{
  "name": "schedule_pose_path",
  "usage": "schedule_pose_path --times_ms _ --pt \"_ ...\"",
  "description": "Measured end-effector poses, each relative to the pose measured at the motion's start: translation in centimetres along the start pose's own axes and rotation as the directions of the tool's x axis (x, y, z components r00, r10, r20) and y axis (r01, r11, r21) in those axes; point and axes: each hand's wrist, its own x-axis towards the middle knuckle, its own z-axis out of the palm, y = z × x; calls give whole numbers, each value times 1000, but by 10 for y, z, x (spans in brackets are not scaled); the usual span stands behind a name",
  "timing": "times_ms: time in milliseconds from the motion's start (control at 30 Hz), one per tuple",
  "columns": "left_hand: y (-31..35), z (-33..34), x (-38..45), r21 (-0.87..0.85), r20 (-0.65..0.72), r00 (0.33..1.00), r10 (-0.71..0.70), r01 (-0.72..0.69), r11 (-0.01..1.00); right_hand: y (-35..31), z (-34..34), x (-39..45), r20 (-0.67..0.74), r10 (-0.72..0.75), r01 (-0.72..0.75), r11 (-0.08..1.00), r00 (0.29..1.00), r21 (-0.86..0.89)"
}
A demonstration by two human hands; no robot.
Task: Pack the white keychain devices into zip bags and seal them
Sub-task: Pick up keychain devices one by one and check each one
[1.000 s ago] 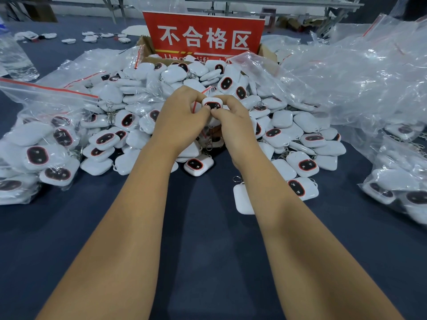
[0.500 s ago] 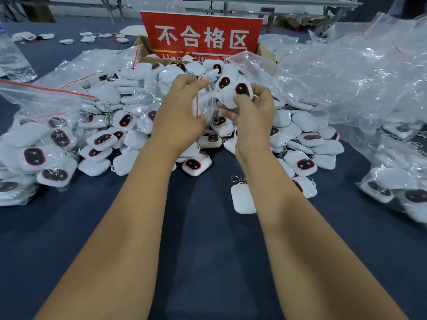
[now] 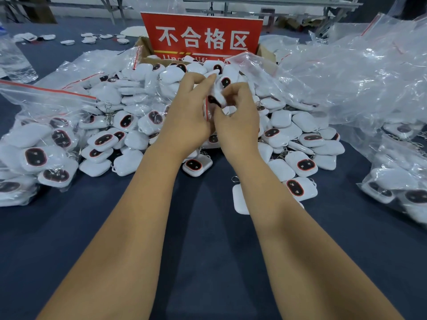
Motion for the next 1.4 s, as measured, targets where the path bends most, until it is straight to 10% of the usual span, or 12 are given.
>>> schedule_pose_path --times_ms 167,467,767,1000,1400 --pt "3 0 -1 -5 -51 998 29 -29 1000 5 2 2 -6 -100 96 967 995 -236" --pt "2 -2 2 14 -153 988 7 -4 1000 -7 3 -8 222 84 -86 996 971 -1" --pt "-15 -13 1 12 -249 928 -276 288 957 0 2 -8 265 6 26 993 964 -117" --pt "-19 -13 0 21 -269 904 -333 351 936 -5 7 -14 661 9 293 892 751 -345" --pt "-15 -14 1 -126 -264 874 -409 389 913 -1 2 -11 547 -49 244 925 835 -290"
